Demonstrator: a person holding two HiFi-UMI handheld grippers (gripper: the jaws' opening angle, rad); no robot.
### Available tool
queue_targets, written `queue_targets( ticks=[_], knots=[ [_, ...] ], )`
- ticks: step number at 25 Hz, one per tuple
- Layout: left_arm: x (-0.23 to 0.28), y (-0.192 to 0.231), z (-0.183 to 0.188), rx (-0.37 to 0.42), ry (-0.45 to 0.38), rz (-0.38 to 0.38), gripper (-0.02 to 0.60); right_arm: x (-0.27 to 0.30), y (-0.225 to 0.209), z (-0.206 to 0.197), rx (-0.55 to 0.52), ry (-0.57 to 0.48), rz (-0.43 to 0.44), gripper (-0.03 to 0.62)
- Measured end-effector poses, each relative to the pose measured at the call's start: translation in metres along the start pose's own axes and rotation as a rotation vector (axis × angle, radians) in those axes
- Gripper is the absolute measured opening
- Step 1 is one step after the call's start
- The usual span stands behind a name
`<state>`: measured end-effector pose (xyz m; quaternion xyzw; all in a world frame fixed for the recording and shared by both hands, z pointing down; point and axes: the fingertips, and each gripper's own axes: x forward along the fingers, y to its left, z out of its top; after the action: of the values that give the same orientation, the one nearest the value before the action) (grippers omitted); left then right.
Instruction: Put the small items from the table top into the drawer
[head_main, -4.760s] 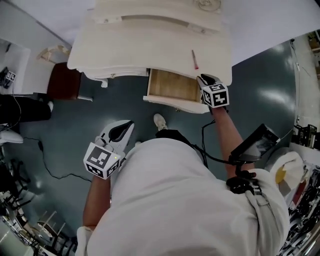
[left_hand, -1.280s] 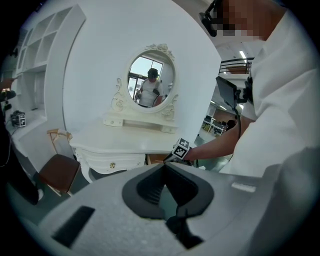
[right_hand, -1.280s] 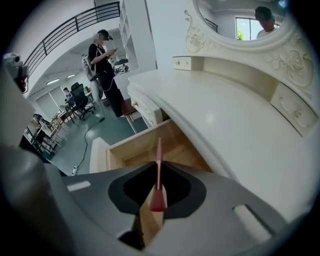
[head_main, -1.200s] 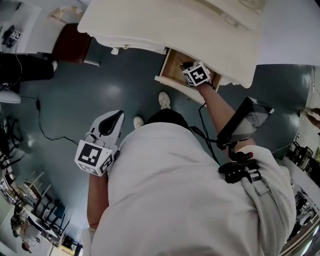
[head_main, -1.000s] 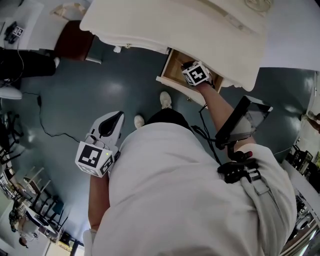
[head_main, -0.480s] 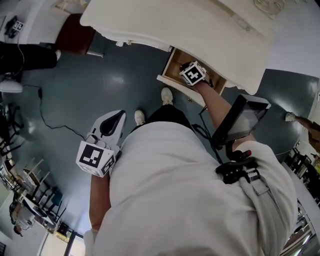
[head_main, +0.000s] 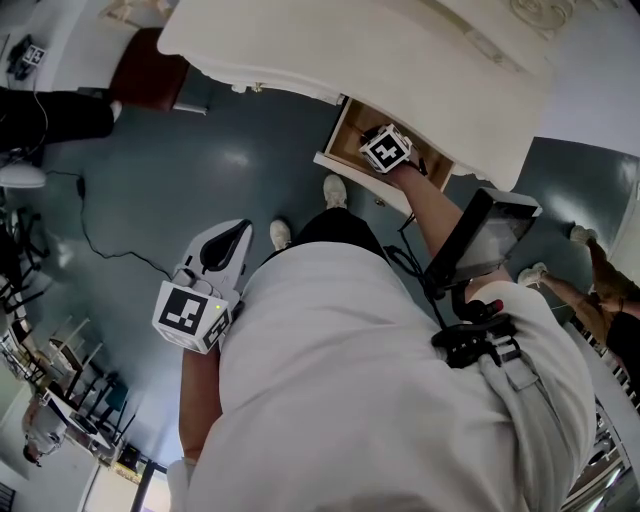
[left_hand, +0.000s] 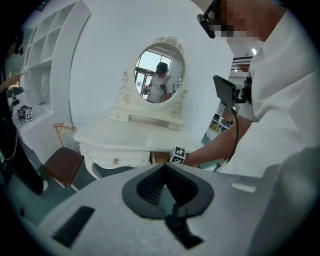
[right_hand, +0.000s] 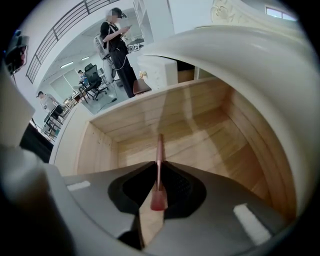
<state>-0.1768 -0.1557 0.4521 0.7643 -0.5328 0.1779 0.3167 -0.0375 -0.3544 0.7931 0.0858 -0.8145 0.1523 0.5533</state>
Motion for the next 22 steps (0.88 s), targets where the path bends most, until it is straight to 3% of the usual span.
queue_targets(
  ticks=[9,22],
  knots=[
    [0.0,0.005,0.002,0.021,-0.013,-0.021,0.002,-0.003,-0.001,-0.001,0.026,-0.013,-0.007,0.069],
    [-0.025,0.007,-0.002,0.091,-0.054,-0.11,0.002,-0.056,0.018,0.012,0.055,-0.093,-0.083,0.002]
  ],
)
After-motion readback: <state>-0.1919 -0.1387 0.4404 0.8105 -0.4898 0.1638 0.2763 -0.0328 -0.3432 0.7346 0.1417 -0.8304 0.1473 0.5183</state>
